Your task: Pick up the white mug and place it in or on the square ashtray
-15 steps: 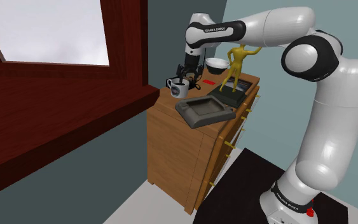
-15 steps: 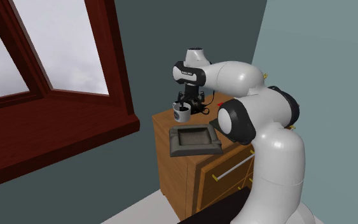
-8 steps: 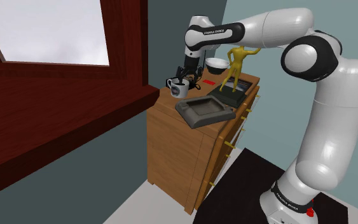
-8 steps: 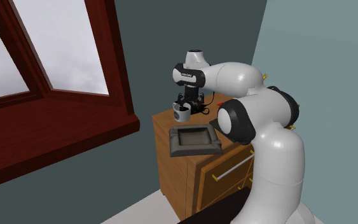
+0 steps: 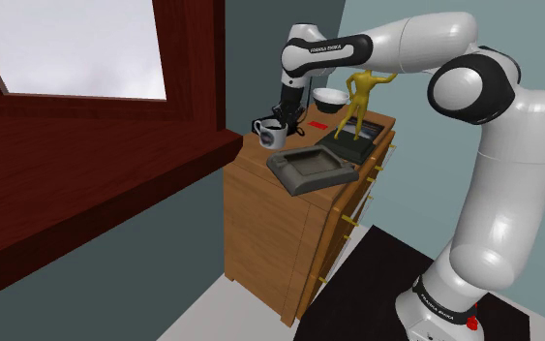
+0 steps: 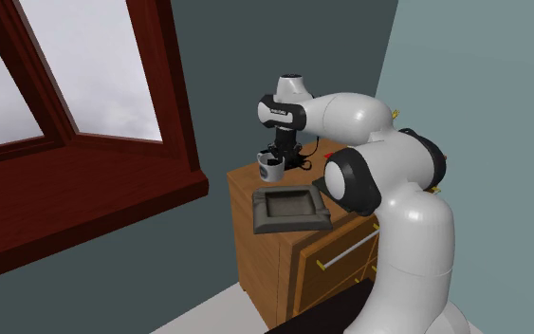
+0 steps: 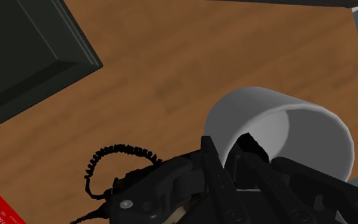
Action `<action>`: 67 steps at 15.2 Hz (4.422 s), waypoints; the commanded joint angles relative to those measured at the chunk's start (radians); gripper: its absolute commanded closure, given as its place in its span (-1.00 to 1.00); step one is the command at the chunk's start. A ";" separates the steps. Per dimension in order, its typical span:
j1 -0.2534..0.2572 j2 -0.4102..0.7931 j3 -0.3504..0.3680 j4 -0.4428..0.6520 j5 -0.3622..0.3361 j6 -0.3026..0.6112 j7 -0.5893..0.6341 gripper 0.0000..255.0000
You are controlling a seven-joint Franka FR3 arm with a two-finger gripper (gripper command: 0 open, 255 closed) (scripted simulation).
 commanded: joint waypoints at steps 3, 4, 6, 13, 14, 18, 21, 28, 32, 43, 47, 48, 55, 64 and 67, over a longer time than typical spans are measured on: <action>0.001 0.000 0.001 0.001 0.000 -0.001 0.000 1.00; 0.001 0.000 0.001 0.000 0.000 0.000 0.000 1.00; 0.000 -0.003 0.000 0.023 0.000 -0.025 0.000 1.00; 0.000 -0.002 0.000 0.118 -0.001 -0.120 0.003 1.00; 0.000 -0.001 0.000 0.133 -0.001 -0.134 0.003 1.00; -0.001 0.006 0.000 0.197 -0.001 -0.191 0.004 1.00; -0.002 0.015 0.000 0.251 0.000 -0.236 0.005 1.00; -0.001 -0.011 0.000 0.299 -0.001 -0.309 0.008 1.00; 0.008 -0.204 0.002 0.053 -0.009 -0.256 0.016 1.00; 0.019 -0.625 0.017 -0.372 -0.018 -0.251 0.043 1.00; 0.019 -0.635 0.017 -0.436 -0.018 -0.197 0.042 1.00; 0.019 -0.637 0.017 -0.451 -0.018 -0.184 0.042 1.00; 0.019 -0.644 0.017 -0.553 -0.018 -0.090 0.040 1.00; 0.019 -0.642 0.017 -0.635 -0.018 -0.006 0.039 1.00; 0.019 -0.642 0.017 -0.635 -0.018 -0.006 0.039 1.00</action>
